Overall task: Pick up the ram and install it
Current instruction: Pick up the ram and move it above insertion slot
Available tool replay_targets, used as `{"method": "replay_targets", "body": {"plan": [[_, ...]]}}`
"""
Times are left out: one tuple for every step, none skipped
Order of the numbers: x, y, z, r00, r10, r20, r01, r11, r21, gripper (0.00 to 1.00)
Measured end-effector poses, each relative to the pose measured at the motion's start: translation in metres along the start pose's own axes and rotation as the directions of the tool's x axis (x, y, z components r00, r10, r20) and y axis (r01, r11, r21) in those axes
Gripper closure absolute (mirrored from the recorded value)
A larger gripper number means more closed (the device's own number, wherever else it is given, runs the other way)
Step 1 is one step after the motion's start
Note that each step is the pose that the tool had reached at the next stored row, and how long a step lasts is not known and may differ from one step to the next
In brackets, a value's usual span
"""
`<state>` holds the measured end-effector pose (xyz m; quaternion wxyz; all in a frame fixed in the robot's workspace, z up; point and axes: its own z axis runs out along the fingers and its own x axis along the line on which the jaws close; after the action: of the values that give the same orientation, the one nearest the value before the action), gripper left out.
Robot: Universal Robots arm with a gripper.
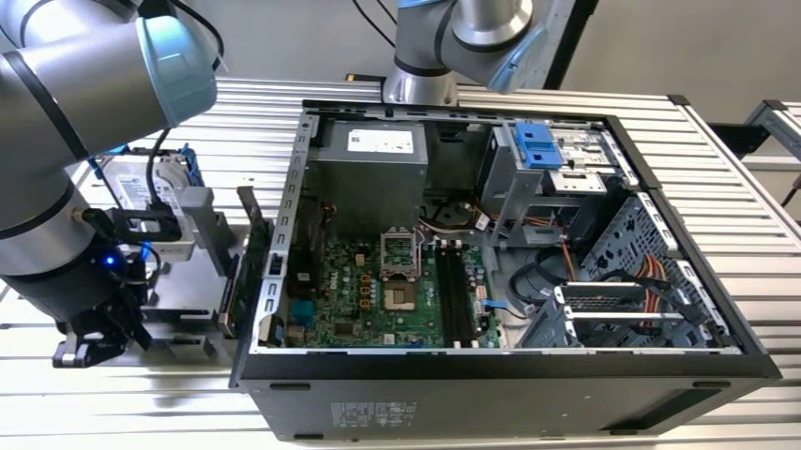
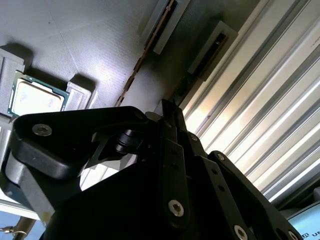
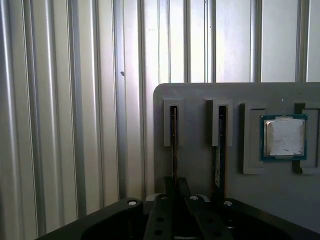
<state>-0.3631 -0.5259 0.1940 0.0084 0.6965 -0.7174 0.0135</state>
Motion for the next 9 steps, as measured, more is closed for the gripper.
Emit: {"method": "replay_targets", "body": {"plan": [[0.0, 0.0, -0.0001, 1.0, 0.0, 0.0001, 0.0, 1.0, 0.0001, 1.0], [0.0, 0.0, -0.0005, 1.0, 0.0, 0.0, 0.0, 1.0, 0.0001, 1.0], [0.0, 0.0, -0.0011, 1.0, 0.0, -0.0001, 0.0, 1.0, -0.0001, 1.0], [0.0, 0.0, -0.0018, 1.0, 0.0, 0.0, 0.0, 1.0, 0.0, 1.0], [0.0001, -0.0001, -0.0028, 1.0, 0.0, 0.0, 0.0, 1.0, 0.0, 1.0], [0.0001, -0.0001, -0.0039, 1.0, 0.0, 0.0, 0.0, 1.0, 0.0001, 1.0], [0.0001, 0.0, -0.0054, 1.0, 0.0, -0.0001, 0.0, 1.0, 0.0, 1.0], [0.0002, -0.0001, -0.0069, 1.0, 0.0, -0.0001, 0.0, 1.0, 0.0, 1.0], [0.0002, -0.0001, -0.0084, 1.0, 0.0, -0.0001, 0.0, 1.0, 0.0, 1.0]]}}
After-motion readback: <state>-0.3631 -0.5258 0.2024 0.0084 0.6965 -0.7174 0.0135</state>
